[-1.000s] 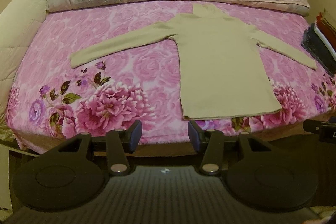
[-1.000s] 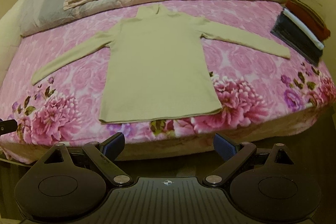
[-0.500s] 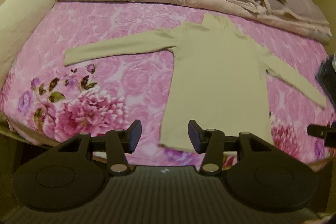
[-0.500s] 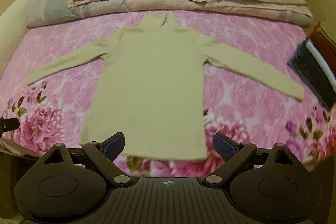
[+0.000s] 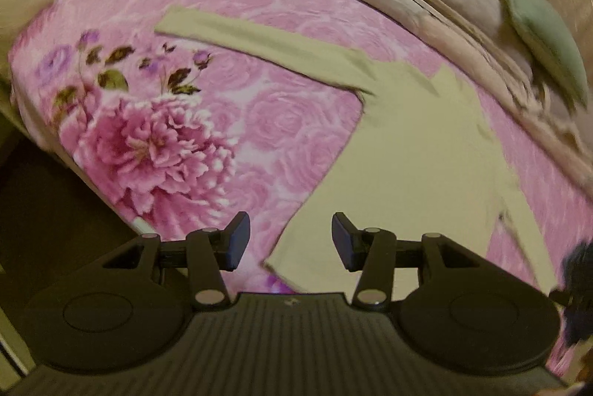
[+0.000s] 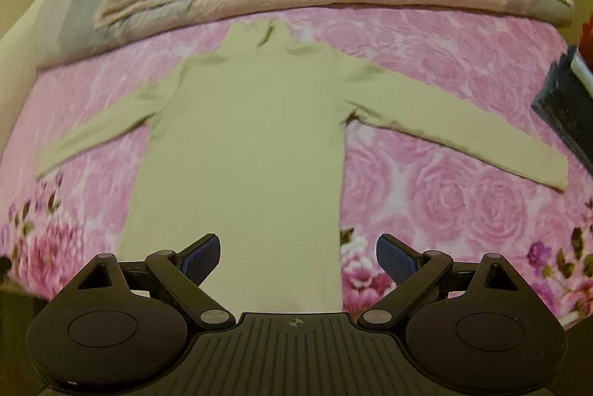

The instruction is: Fold clothes

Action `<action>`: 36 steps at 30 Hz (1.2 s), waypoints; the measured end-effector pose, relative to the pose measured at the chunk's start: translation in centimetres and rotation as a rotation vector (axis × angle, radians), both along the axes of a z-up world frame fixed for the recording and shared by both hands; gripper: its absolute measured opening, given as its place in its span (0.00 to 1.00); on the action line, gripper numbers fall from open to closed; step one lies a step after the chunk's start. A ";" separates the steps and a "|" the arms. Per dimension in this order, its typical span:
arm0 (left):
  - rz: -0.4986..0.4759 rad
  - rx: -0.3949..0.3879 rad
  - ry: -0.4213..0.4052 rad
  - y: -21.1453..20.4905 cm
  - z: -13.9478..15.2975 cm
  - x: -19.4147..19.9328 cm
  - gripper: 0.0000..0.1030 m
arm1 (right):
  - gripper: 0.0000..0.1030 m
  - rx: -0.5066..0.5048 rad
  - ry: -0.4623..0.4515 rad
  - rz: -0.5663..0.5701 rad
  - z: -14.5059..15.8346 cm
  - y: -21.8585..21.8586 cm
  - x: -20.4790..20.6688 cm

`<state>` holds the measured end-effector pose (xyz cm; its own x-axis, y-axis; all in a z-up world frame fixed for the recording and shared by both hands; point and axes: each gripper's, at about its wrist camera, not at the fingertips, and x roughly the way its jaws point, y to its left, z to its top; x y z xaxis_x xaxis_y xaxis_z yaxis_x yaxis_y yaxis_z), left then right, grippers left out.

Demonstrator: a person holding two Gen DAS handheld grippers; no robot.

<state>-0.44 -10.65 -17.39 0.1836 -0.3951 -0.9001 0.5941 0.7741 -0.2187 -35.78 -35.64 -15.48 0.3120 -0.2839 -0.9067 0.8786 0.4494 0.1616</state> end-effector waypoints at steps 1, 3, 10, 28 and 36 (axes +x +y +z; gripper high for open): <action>0.024 -0.014 0.015 -0.1 -0.7 0.8 0.43 | 0.91 0.003 -0.009 -0.021 -0.4 -0.7 -0.3; 0.073 -0.041 0.040 -0.7 -2.4 2.6 0.43 | 0.91 0.016 -0.023 -0.069 -1.4 -2.1 -0.9; 0.236 -0.154 0.149 -4.3 -9.7 10.2 0.43 | 0.91 0.051 -0.111 -0.271 -5.3 -6.3 -2.9; 0.742 -0.377 0.190 -5.7 -24.4 34.2 0.38 | 0.91 0.089 0.015 -0.440 -15.6 -12.6 7.4; 0.761 -0.434 0.114 -5.9 -25.8 35.1 0.07 | 0.91 0.080 0.042 -0.401 -16.6 -13.8 10.1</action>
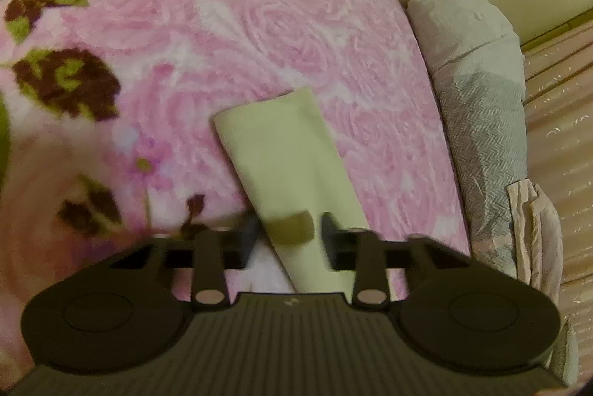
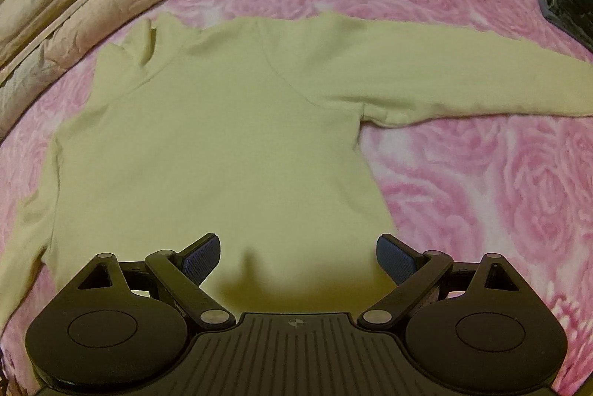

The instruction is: Fold clothes

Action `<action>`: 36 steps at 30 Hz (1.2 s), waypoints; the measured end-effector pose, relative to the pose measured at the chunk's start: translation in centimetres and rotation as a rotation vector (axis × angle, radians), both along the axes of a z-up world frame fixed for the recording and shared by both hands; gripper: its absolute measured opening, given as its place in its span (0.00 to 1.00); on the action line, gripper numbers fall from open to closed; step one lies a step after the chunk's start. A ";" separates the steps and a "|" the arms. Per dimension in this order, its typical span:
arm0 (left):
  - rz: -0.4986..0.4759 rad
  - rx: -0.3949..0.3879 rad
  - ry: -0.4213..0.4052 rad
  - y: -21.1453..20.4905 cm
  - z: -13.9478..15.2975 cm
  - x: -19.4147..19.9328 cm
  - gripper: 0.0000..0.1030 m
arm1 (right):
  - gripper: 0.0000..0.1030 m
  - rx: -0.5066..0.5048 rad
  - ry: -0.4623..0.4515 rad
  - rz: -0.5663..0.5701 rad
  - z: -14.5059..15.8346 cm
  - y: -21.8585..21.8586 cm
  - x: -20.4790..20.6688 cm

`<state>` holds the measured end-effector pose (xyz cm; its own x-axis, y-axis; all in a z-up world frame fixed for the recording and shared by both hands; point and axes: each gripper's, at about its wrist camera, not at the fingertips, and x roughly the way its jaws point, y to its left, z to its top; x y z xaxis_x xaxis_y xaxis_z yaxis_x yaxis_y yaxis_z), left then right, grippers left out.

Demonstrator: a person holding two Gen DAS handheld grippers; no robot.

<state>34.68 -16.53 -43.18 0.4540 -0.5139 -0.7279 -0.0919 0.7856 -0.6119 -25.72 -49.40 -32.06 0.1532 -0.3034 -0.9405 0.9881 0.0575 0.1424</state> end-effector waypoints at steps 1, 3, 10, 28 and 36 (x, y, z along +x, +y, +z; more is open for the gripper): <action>-0.006 0.000 0.000 0.1 0.0 0.0 0.05 | 0.91 -0.005 0.002 -0.001 0.0 -0.2 -0.1; -0.029 0.013 -0.021 0.0 0.6 0.1 0.04 | 0.91 -0.016 0.005 -0.002 0.3 -0.8 -0.6; -0.312 0.017 -0.390 -5.2 11.4 -5.2 0.03 | 0.91 -0.054 0.016 -0.030 1.1 -3.5 -4.5; -1.407 0.067 -0.359 -23.2 8.8 -42.2 0.27 | 0.91 -0.122 -0.195 -0.158 2.9 -7.9 -14.3; -1.246 0.248 -0.372 -18.7 9.8 -33.4 0.27 | 0.62 0.048 -0.631 -0.125 -1.7 -8.9 -9.9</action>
<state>1.24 -35.24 -33.36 -0.0302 -0.6018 -0.7981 0.9092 0.3152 -0.2721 -35.62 -58.31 -33.78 0.6475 -0.3149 -0.6940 0.7123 -0.0735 0.6980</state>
